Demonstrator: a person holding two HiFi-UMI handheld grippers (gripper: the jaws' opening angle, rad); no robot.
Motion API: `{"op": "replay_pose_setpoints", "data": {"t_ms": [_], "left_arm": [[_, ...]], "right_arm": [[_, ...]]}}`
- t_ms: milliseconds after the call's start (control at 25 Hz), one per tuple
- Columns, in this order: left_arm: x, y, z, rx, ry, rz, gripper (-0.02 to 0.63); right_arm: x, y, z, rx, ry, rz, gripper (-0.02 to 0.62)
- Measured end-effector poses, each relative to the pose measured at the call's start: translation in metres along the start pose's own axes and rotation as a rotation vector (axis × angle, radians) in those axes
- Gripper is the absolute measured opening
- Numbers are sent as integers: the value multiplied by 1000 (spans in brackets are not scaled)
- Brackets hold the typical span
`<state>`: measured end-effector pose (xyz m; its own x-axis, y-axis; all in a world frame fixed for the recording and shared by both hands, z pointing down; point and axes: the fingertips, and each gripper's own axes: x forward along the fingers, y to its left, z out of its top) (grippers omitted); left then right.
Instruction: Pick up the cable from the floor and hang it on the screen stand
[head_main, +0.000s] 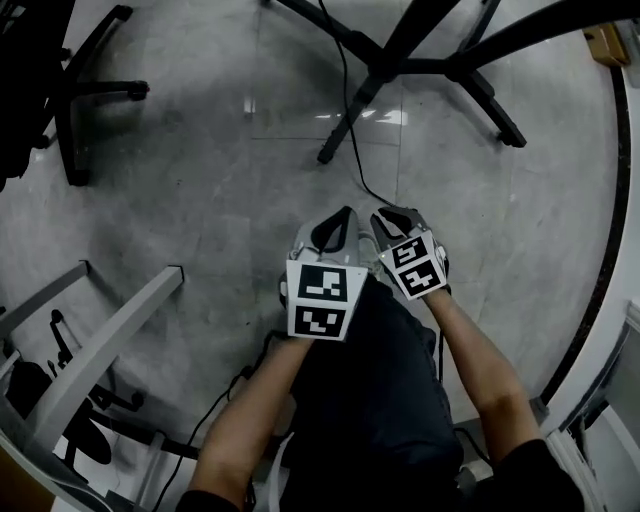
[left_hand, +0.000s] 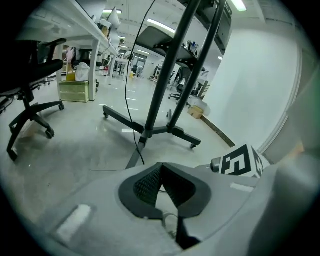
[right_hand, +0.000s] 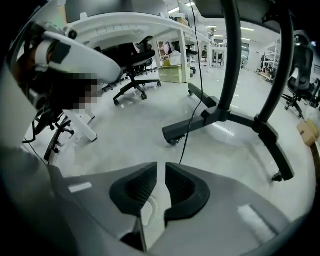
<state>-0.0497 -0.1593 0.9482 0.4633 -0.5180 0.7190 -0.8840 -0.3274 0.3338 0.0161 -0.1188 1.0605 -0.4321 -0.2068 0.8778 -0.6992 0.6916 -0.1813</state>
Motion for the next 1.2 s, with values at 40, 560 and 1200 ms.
{"op": "replay_pose_setpoints", "data": {"t_ms": [40, 560, 1200], "left_arm": [[10, 5, -3, 3, 1, -1, -6], [88, 56, -31, 43, -25, -17, -6], [15, 34, -2, 126, -2, -2, -5]], "right_arm": [[14, -5, -5, 4, 3, -1, 52], [145, -51, -48, -14, 63, -14, 89], [53, -30, -6, -115, 8, -42, 9]]}}
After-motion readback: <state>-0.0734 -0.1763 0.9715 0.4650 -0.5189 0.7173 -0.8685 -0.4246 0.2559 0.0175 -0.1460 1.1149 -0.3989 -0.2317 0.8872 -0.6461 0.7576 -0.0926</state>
